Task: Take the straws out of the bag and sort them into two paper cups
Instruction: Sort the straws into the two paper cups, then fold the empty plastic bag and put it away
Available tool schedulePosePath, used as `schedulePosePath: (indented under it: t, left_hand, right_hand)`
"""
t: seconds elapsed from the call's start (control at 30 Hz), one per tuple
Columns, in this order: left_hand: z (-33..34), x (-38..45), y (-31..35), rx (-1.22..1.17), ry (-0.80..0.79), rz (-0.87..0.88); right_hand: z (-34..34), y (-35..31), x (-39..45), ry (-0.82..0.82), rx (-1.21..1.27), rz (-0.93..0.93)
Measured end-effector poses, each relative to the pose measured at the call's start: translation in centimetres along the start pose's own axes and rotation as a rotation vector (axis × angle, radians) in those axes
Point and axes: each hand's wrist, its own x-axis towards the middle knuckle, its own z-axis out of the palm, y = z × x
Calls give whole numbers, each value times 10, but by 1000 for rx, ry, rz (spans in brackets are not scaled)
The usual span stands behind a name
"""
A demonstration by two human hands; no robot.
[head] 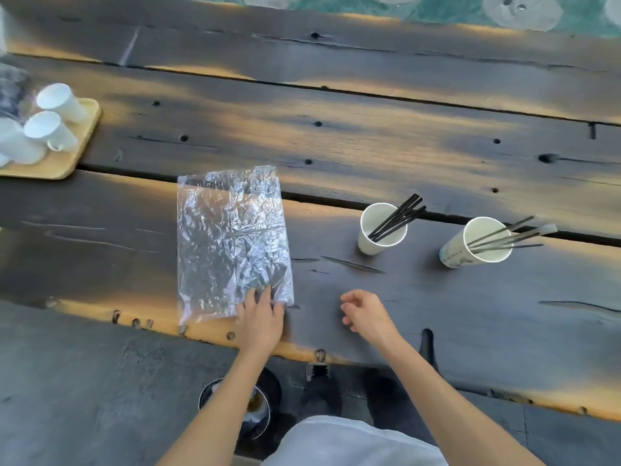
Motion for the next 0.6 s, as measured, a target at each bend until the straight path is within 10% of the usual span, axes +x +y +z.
schedulePosePath:
  t: [0.3, 0.6]
  left_hand:
    - [45, -45, 25, -154, -247, 309]
    - [49, -43, 15, -232, -253, 339]
  right_hand:
    - [7, 8, 6, 12, 255, 230]
    - [17, 13, 10, 15, 14, 231]
